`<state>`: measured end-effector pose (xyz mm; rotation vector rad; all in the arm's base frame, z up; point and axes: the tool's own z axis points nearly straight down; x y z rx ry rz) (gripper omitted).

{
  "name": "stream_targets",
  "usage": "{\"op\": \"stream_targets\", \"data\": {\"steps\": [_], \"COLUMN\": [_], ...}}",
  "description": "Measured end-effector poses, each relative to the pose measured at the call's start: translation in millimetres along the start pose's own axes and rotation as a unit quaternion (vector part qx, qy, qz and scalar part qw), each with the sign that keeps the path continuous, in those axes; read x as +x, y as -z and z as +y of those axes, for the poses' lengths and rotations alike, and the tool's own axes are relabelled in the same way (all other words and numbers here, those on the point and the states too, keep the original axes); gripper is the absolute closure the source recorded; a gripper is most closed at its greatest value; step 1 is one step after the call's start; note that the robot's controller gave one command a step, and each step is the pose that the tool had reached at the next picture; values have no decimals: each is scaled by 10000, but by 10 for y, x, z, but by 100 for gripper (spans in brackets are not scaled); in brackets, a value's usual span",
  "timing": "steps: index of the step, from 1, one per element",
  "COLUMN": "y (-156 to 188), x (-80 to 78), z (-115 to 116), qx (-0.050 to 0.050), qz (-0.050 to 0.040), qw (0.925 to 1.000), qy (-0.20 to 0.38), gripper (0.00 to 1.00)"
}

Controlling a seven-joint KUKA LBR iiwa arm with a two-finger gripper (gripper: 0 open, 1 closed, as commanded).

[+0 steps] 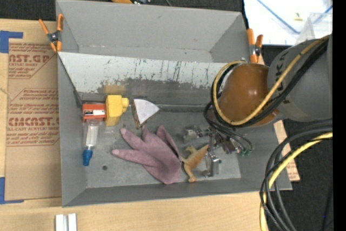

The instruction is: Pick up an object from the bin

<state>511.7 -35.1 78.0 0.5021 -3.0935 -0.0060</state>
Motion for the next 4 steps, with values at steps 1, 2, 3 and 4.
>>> {"op": "stream_targets", "data": {"steps": [1, 2, 3, 4], "y": [-81, -88, -88, -41], "x": [30, 165, 165, 169], "z": [87, 127, 127, 135], "qx": [37, 5, 5, 1], "qz": [-71, -14, -13, -6], "qw": [9995, 9990, 9990, 9990], "qy": [321, 453, 454, 455], "gripper": [0, 100, 100, 100]}}
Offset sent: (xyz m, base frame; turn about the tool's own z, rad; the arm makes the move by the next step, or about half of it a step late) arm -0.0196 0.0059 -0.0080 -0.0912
